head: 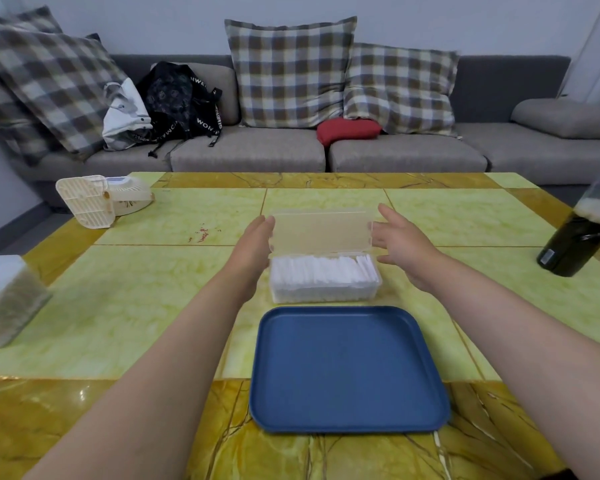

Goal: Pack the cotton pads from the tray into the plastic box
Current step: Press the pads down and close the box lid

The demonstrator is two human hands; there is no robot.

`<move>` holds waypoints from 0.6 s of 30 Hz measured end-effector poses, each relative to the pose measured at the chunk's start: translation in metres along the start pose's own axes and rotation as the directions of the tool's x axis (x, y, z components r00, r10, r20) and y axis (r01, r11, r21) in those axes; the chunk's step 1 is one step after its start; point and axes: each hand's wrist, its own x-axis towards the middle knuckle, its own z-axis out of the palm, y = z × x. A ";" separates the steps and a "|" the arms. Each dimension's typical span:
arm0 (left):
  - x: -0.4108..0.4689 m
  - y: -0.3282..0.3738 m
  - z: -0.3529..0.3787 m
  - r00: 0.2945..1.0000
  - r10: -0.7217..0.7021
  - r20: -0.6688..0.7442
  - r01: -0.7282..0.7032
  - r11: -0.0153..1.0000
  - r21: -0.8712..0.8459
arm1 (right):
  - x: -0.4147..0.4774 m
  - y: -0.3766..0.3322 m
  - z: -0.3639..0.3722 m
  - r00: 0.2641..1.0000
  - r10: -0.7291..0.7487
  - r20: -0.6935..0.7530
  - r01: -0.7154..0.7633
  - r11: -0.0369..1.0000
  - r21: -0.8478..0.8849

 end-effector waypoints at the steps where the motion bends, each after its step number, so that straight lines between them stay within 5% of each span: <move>1: 0.001 0.001 0.000 1.000 0.007 0.008 -0.007 1.000 0.002 | -0.001 0.000 -0.001 1.000 -0.012 -0.008 0.012 1.000 -0.001; 7: -0.010 -0.003 -0.003 0.992 0.126 0.018 -0.127 0.988 0.082 | -0.011 0.005 -0.013 0.987 -0.161 -0.013 0.157 0.974 -0.162; 11: -0.022 -0.010 -0.012 0.986 0.158 0.055 -0.166 0.961 0.220 | -0.024 0.011 -0.022 0.966 -0.237 0.105 0.259 0.910 -0.325; 14: -0.035 -0.018 -0.017 0.959 0.247 0.138 -0.282 0.795 0.536 | -0.039 0.014 -0.024 0.948 -0.209 0.240 0.299 0.842 -0.448; 18: -0.039 -0.024 -0.014 0.922 0.263 0.283 -0.385 0.573 0.724 | -0.044 0.019 -0.018 0.926 -0.196 0.324 0.373 0.622 -0.689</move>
